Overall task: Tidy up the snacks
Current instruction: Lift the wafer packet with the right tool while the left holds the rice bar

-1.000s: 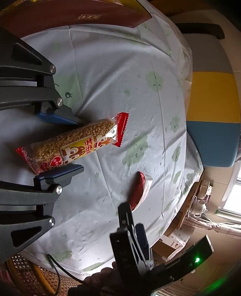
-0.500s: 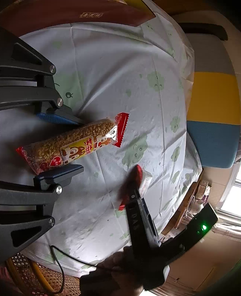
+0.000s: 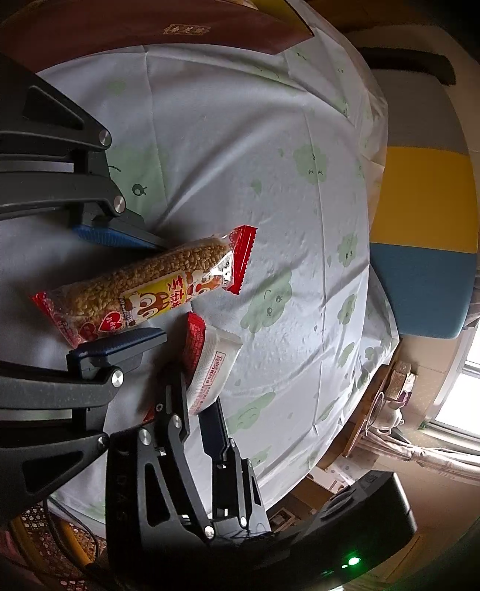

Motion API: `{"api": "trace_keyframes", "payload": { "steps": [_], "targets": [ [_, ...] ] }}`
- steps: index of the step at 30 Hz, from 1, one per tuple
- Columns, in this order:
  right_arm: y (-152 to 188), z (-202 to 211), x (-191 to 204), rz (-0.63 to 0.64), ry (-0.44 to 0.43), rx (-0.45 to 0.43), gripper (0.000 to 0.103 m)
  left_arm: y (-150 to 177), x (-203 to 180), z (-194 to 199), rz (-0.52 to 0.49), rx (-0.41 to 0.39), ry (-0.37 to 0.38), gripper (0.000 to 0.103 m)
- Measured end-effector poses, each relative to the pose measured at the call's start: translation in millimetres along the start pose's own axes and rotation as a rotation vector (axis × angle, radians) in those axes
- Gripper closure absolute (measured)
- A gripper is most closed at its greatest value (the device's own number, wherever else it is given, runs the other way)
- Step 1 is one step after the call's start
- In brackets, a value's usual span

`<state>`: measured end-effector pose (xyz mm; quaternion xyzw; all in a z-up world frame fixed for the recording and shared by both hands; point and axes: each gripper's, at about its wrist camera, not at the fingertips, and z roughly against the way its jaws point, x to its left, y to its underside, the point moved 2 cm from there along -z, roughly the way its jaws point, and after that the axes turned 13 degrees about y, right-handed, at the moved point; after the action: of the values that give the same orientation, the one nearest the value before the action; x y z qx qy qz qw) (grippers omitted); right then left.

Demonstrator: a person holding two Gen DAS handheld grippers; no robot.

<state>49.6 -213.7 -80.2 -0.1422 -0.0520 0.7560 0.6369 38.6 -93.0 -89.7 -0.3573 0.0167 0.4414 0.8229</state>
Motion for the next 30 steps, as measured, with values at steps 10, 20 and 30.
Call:
{"api": "trace_keyframes", "payload": {
  "steps": [10,20,30],
  "targets": [
    [22,2,-6,0.062,0.015,-0.043,0.061,-9,2,7,0.042,0.041,-0.042,0.074],
    [31,7,5,0.081,0.041,-0.057,0.06,-19,-6,72,-0.009,-0.071,-0.138,0.074],
    [33,5,25,0.088,0.052,-0.07,0.06,-8,-1,102,0.01,-0.105,-0.165,0.074]
  ]
}}
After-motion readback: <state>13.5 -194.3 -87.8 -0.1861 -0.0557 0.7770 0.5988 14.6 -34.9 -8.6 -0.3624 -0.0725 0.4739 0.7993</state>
